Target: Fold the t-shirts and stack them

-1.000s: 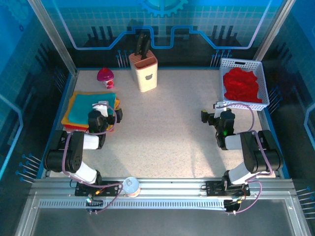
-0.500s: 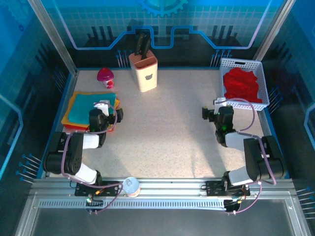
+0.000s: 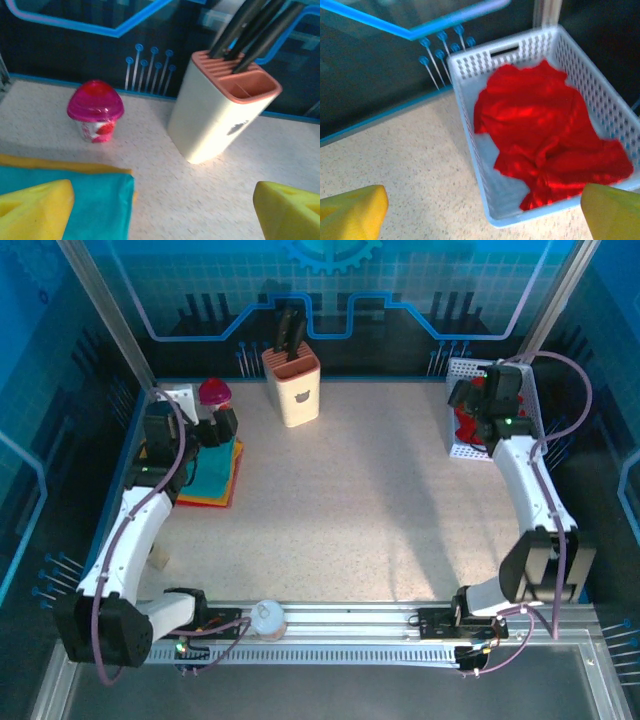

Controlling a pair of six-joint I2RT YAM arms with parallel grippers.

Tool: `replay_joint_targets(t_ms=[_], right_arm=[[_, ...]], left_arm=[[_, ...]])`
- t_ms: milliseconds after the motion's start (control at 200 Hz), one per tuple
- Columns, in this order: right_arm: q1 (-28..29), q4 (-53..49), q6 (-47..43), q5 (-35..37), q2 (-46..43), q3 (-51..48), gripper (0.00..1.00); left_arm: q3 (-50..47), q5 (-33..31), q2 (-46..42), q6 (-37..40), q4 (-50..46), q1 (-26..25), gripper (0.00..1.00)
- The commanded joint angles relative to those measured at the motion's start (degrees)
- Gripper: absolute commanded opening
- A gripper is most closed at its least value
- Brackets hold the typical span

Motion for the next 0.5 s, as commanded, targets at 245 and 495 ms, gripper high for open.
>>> replay_joint_targets(t_ms=[245,495], right_arm=[[-7.09,-20.67,9.29,-7.73,29.84,22.87,0.96],[-8.34,-24.29,8.97,-6.86,41.96,32.57,0.93]], left_arm=[[-1.58,8.08,-8.38,-4.55,-26.48,-2.93,0.92],[-2.79,10.5,-10.88,-5.75,-30.96,-3.6,0.92]])
